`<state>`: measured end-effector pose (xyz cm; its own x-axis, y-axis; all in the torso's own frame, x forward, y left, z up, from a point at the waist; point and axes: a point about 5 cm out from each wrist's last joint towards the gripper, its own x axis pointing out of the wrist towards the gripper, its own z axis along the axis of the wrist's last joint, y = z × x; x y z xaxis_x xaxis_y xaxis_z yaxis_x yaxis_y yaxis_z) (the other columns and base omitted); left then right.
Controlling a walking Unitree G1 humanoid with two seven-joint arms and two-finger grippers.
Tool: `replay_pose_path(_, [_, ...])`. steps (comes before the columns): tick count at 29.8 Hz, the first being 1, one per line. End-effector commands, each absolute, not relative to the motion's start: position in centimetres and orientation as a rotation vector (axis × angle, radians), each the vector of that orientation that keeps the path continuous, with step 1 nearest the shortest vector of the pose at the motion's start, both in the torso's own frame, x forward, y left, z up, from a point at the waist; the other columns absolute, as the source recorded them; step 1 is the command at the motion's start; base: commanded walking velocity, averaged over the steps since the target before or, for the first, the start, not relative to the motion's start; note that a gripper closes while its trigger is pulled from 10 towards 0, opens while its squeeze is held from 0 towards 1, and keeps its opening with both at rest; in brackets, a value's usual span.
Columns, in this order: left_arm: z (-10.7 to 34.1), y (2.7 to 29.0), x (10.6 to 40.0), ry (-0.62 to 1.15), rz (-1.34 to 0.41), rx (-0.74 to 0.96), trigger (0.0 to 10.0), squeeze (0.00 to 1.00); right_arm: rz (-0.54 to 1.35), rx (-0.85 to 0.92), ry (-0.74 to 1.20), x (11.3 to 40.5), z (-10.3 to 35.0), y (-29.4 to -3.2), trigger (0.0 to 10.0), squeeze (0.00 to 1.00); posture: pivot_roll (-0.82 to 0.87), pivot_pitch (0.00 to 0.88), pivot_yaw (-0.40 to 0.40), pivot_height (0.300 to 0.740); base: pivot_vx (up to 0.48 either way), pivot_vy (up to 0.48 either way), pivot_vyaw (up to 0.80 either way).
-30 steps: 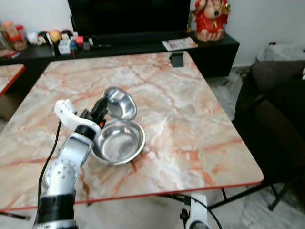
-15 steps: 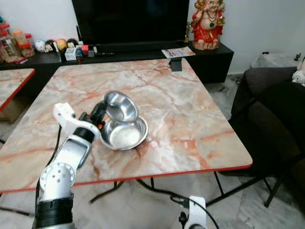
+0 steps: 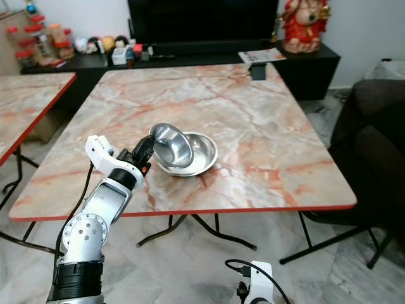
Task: Setting the table
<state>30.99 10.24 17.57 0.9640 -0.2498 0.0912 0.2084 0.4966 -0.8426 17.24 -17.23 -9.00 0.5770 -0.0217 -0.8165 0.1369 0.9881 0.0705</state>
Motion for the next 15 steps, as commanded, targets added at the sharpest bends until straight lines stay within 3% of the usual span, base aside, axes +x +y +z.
replay_pose_path(1, [17.90,9.47,30.99,0.032,-0.296,-1.047,10.0,0.00,-0.100,0.136,0.940,17.62,-8.83,-17.27,10.0,0.00,0.06,0.000,0.054,0.732,0.247,0.000,0.00])
replay_pose_path(4, [18.10,9.31,31.11,0.025,-0.305,-1.047,10.0,0.00,-0.106,0.139,0.946,17.61,-8.84,-17.35,10.0,0.00,0.06,0.000,0.052,0.732,0.251,0.000,0.00])
replay_pose_path(8, [18.15,9.24,31.17,0.022,-0.309,-1.046,10.0,0.00,-0.104,0.138,0.939,17.72,-8.77,-17.36,10.0,0.00,0.06,0.000,0.052,0.732,0.257,0.000,-0.58])
replay_pose_path(15, [18.21,9.21,31.22,0.017,-0.308,-1.044,10.0,0.00,-0.103,0.139,0.934,17.86,-8.71,-17.39,10.0,0.00,0.06,0.000,0.048,0.732,0.263,0.000,0.00])
